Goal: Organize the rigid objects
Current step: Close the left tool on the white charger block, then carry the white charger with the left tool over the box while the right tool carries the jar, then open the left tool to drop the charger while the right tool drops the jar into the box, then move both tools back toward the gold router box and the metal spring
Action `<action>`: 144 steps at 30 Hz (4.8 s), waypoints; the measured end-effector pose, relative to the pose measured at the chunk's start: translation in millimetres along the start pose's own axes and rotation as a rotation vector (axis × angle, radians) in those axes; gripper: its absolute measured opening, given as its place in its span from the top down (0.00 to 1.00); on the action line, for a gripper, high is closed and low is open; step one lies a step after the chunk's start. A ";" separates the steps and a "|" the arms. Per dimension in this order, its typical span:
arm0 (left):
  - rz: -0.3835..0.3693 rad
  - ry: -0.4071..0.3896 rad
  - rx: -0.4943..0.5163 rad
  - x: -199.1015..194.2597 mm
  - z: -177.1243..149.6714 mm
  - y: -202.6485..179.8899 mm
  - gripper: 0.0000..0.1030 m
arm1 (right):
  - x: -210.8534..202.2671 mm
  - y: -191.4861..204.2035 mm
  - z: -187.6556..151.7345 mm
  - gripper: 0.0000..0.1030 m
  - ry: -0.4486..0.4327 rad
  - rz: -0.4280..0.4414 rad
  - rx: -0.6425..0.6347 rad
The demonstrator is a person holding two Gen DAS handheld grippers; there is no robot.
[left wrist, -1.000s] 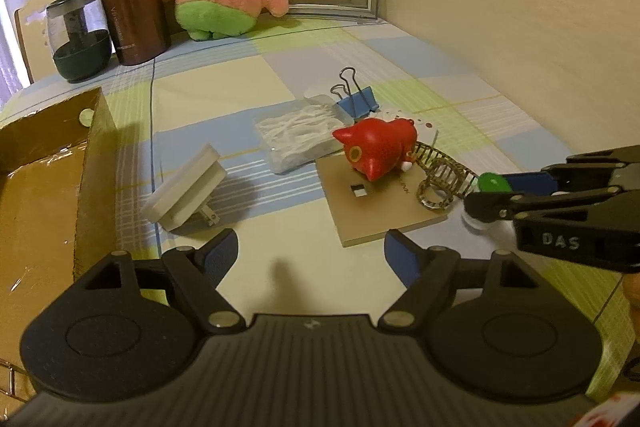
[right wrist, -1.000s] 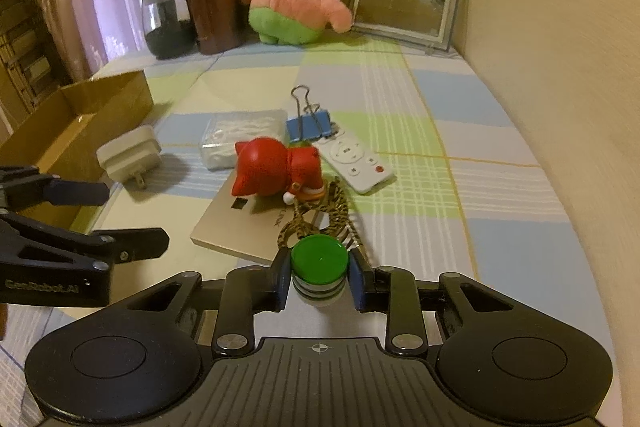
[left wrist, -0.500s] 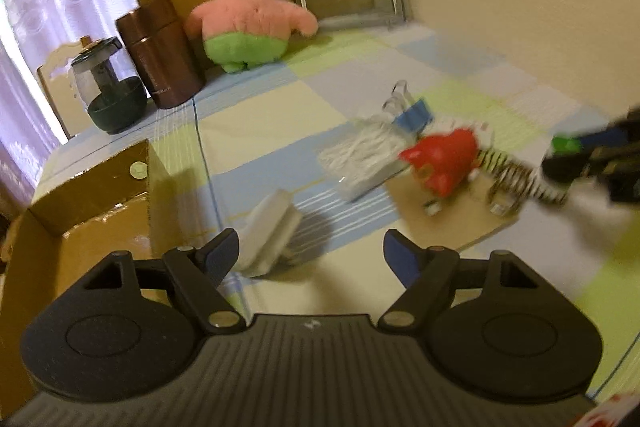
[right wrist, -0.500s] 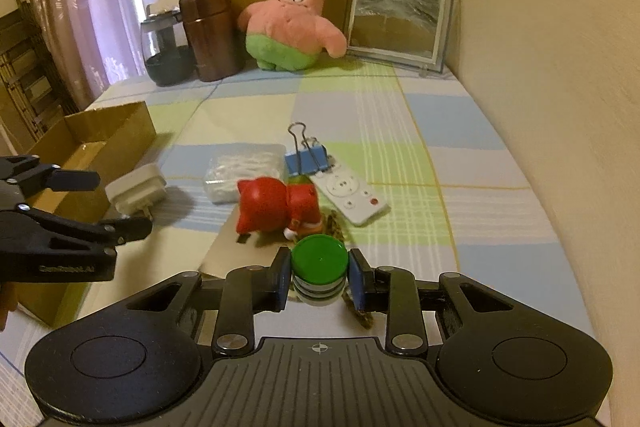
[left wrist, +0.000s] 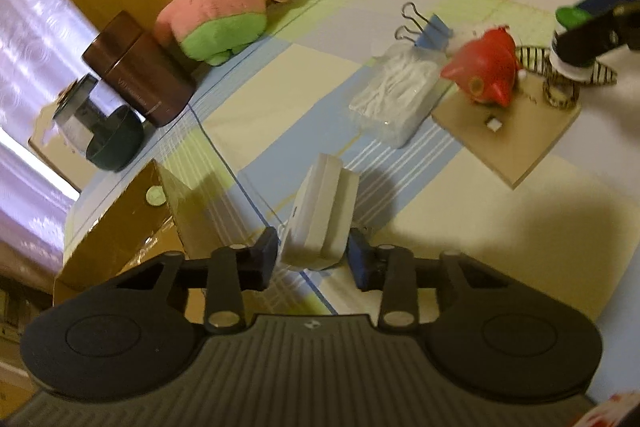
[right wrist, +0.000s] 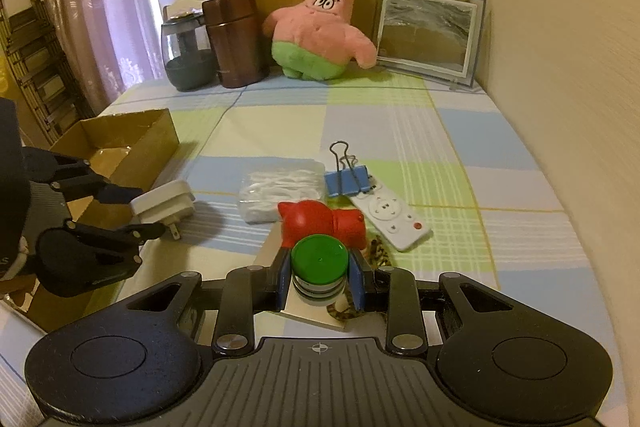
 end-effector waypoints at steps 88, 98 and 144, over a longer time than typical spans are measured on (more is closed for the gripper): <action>0.000 0.043 -0.545 -96.0 -140.7 187.8 0.69 | 64.8 255.1 19.9 0.74 0.134 0.305 -0.212; 0.040 0.022 -0.570 -116.5 -146.9 192.7 0.69 | 61.8 257.2 17.2 0.74 0.136 0.310 -0.217; -0.156 -0.160 -0.544 -178.6 -43.9 61.4 0.26 | -115.8 74.0 -12.6 0.36 -0.048 -0.032 0.096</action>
Point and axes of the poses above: each gripper's, at about its wrist camera, not at the fingertips, and x roughly the way its jaws point, y to its left, z to its top, the point moved 1 cm from there along x, roughly the way its jaws point, and after that the axes turned 2 degrees about -y, right-handed, at the moved point
